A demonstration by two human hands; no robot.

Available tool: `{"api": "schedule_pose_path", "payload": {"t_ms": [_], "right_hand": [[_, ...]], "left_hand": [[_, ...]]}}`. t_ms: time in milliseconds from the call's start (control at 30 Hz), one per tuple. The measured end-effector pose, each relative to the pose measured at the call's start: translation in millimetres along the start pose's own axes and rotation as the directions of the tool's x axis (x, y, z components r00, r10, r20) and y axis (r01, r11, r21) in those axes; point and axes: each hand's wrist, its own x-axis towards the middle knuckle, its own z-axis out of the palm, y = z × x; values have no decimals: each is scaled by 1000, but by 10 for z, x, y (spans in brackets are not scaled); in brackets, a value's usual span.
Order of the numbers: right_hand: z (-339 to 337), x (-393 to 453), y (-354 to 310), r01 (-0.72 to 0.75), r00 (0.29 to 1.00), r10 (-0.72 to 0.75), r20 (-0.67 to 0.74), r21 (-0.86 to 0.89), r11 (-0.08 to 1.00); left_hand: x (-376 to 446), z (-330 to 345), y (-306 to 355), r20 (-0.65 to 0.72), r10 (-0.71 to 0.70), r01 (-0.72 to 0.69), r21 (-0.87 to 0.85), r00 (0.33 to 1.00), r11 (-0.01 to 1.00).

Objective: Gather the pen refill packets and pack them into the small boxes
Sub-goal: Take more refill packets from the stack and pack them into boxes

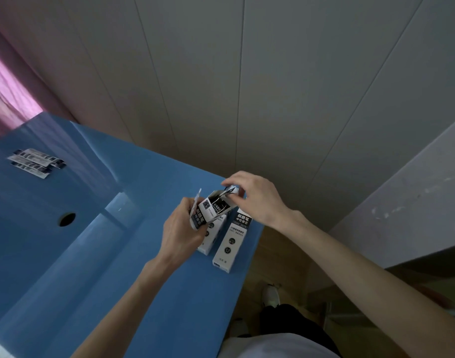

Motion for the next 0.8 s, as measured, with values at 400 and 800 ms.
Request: {"api": "schedule_pose_path", "payload": {"t_ms": [400, 800], "right_hand": [[-1, 67, -109, 151, 985, -141, 98, -99, 984], [111, -38, -103, -109, 990, 129, -62, 256, 961]], "left_hand": [[8, 31, 7, 26, 55, -56, 29, 998, 998], [72, -33, -10, -41, -27, 26, -35, 999, 999]]}}
